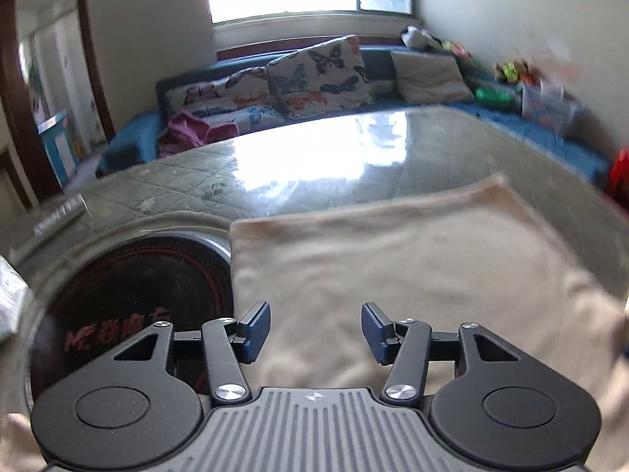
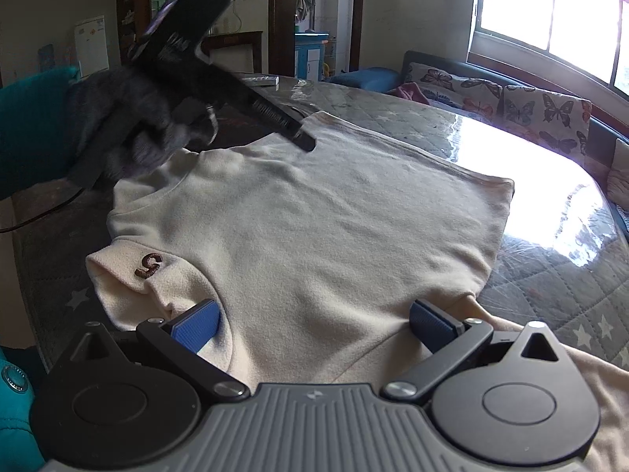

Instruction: Fold clothes

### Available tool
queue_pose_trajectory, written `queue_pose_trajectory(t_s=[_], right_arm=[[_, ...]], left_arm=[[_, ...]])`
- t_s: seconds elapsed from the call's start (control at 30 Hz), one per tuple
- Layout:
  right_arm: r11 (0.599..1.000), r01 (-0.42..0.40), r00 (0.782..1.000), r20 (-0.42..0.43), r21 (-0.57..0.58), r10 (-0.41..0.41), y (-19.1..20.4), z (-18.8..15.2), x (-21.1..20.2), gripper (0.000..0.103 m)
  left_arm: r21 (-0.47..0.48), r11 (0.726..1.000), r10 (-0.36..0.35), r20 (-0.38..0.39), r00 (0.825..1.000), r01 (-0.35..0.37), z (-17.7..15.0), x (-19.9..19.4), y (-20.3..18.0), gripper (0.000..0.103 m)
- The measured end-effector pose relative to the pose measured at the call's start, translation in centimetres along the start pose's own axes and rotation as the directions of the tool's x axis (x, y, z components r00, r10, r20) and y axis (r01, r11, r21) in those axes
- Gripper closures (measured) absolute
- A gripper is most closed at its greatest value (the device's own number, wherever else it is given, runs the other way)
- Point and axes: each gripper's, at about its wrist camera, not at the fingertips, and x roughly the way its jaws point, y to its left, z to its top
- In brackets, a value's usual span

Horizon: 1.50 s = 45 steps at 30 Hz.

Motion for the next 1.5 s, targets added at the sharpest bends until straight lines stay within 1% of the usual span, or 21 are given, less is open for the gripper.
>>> queue_pose_trajectory(t_s=[0.13, 0.17, 0.23, 0.4, 0.5, 0.6, 0.73, 0.83, 0.9, 1.0, 1.13, 1.23, 1.3, 1.4, 1.5], right_arm=[[0.999, 0.003, 1.0, 0.001, 0.043, -0.003, -0.5, 0.1, -1.0, 0.0], [0.998, 0.009, 1.0, 0.005, 0.057, -0.01, -0.7, 0.0, -1.3, 0.0], [0.996, 0.031, 0.999, 0.012, 0.088, -0.033, -1.4, -0.3, -2.0, 0.0], [0.972, 0.116, 0.993, 0.008, 0.206, -0.12, -3.9, -1.9, -3.6, 0.0], [0.95, 0.168, 0.985, -0.007, 0.264, -0.172, -5.2, -3.2, -4.3, 0.0], [0.924, 0.212, 0.976, -0.017, 0.317, -0.218, -6.3, -4.4, -5.2, 0.0], [0.889, 0.274, 0.959, -0.033, 0.366, -0.282, -8.0, -5.9, -6.4, 0.0], [0.849, 0.341, 0.935, -0.057, 0.403, -0.349, -9.4, -7.3, -7.4, 0.0], [0.828, 0.371, 0.924, -0.075, 0.42, -0.376, -10.1, -7.8, -7.7, 0.0], [0.784, 0.408, 0.904, -0.086, 0.468, -0.418, -11.8, -8.3, -8.6, 0.0], [0.77, 0.433, 0.89, -0.085, 0.469, -0.448, -13.1, -7.9, -8.4, 0.0], [0.755, 0.484, 0.866, -0.121, 0.442, -0.485, -14.0, -7.8, -7.4, 0.0], [0.747, 0.486, 0.864, -0.122, 0.454, -0.488, -14.6, -7.9, -7.2, 0.0], [0.713, 0.518, 0.843, -0.139, 0.472, -0.52, -15.6, -8.1, -7.5, 0.0], [0.692, 0.53, 0.833, -0.145, 0.49, -0.535, -16.4, -8.6, -8.1, 0.001]], left_arm=[[0.057, 0.998, 0.032, 0.004, 0.999, -0.032, -1.5, -0.8, -1.0, 0.044], [0.041, 0.999, 0.029, 0.001, 1.0, -0.029, -1.3, -0.9, -0.8, 0.044], [0.023, 1.0, 0.011, 0.008, 1.0, -0.011, -1.3, -1.8, -1.0, 0.041], [0.062, 0.997, -0.038, 0.039, 0.999, 0.035, -2.6, -4.7, -3.6, 0.035], [0.117, 0.99, -0.079, 0.052, 0.996, 0.072, -4.1, -6.0, -5.7, 0.033], [0.188, 0.978, -0.106, 0.072, 0.992, 0.091, -5.6, -7.2, -7.5, 0.031], [0.214, 0.971, -0.124, 0.061, 0.99, 0.108, -7.2, -7.9, -8.5, 0.03], [0.211, 0.972, -0.117, 0.058, 0.991, 0.102, -7.9, -8.1, -8.5, 0.027], [0.207, 0.973, -0.114, 0.058, 0.992, 0.099, -8.2, -8.2, -8.4, 0.027], [0.207, 0.973, -0.111, 0.058, 0.992, 0.097, -8.4, -8.3, -8.2, 0.025], [0.205, 0.974, -0.107, 0.057, 0.993, 0.093, -8.4, -8.4, -8.2, 0.025], [0.204, 0.975, -0.104, 0.056, 0.993, 0.09, -8.5, -8.4, -8.3, 0.024], [0.203, 0.976, -0.098, 0.055, 0.994, 0.085, -8.5, -8.4, -8.2, 0.024], [0.207, 0.975, -0.092, 0.058, 0.994, 0.079, -8.5, -8.6, -8.1, 0.024], [0.213, 0.974, -0.087, 0.064, 0.994, 0.072, -8.3, -8.8, -8.1, 0.024]])
